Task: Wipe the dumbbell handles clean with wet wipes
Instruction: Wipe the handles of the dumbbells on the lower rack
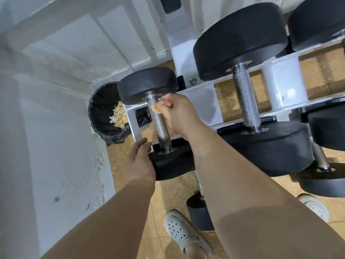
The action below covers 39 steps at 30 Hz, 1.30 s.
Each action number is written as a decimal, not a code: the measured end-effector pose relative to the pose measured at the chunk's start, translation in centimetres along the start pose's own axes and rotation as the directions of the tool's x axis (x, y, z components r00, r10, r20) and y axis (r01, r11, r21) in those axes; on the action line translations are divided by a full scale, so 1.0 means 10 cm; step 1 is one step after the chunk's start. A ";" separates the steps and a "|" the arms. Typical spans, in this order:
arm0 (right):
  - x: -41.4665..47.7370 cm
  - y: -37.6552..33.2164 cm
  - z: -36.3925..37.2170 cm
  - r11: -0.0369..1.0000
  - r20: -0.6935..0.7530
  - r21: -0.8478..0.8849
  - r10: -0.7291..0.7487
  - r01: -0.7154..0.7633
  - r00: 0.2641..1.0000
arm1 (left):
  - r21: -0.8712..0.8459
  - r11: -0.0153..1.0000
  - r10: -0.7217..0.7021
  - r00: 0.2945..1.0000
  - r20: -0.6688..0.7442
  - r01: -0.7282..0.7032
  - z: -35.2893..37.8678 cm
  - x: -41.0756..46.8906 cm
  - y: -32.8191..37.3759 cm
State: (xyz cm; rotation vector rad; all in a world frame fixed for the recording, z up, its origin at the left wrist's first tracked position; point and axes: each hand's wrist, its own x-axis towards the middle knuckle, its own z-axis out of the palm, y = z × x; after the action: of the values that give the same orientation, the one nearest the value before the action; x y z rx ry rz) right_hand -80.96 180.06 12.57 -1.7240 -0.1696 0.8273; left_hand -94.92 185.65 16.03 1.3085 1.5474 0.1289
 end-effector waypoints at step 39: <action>-0.14 0.04 0.03 0.959 -0.033 -0.209 -0.201 0.190 0.979 | 0.052 0.996 0.076 0.997 0.029 -0.078 0.01 0.04 -0.04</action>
State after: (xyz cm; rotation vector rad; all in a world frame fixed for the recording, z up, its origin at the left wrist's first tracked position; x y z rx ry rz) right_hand -82.31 179.47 12.81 -1.8851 -0.3949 0.6340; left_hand -95.03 185.74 15.48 1.4073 1.4867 0.1185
